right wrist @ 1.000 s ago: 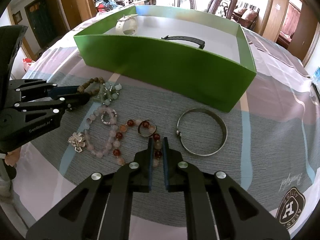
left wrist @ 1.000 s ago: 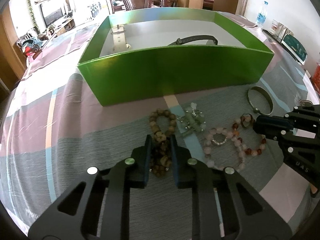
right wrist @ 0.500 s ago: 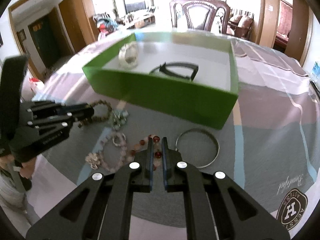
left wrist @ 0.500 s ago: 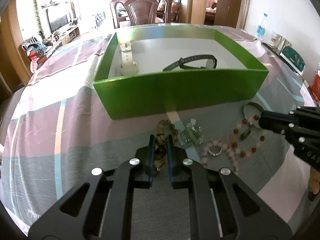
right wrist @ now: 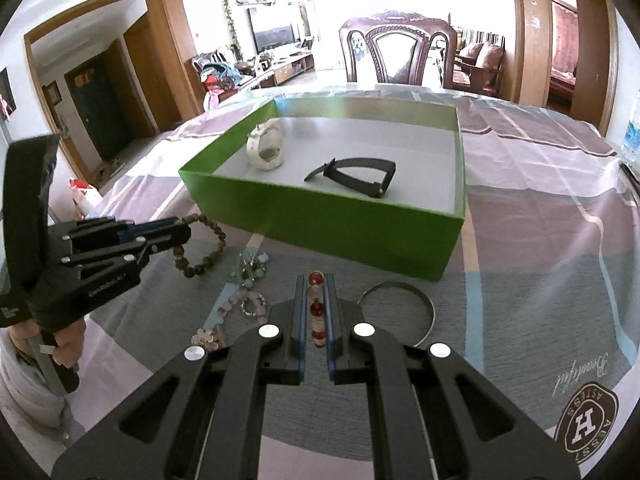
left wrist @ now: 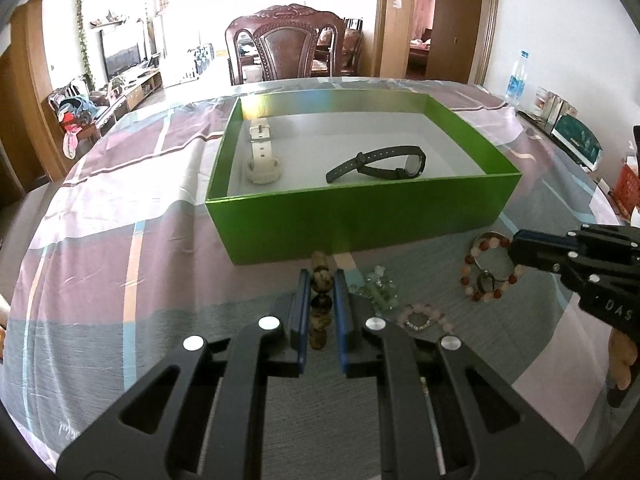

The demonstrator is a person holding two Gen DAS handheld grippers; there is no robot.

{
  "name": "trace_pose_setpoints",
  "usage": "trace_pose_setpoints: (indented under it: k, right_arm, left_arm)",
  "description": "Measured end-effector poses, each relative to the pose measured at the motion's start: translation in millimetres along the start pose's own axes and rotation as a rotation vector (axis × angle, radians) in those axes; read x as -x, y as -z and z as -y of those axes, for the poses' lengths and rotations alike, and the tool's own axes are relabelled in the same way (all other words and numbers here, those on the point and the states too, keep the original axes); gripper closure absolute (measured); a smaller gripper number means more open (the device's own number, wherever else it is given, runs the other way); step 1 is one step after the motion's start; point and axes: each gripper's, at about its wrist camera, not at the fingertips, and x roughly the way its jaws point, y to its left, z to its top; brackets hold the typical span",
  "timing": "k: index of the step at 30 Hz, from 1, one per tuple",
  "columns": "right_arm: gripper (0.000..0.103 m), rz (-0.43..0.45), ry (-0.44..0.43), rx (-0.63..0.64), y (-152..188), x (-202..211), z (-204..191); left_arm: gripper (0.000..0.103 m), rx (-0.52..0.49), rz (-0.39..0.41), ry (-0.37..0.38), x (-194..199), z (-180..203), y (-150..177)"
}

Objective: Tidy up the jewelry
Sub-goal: 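Carry both bracelets into the green box and open both tools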

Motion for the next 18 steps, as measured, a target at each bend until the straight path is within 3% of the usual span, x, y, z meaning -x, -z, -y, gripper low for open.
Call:
trace_pose_setpoints:
  k: [11, 18]
  right_arm:
    - [0.095, 0.027, -0.028, -0.027, -15.0, 19.8, -7.0]
    - [0.095, 0.063, 0.017, 0.056, -51.0, 38.9, -24.0]
  left_arm:
    - [0.091, 0.047, 0.036, 0.077, 40.6, -13.5, -23.7]
    - [0.091, 0.026, 0.07, 0.026, 57.1, -18.9, -55.5]
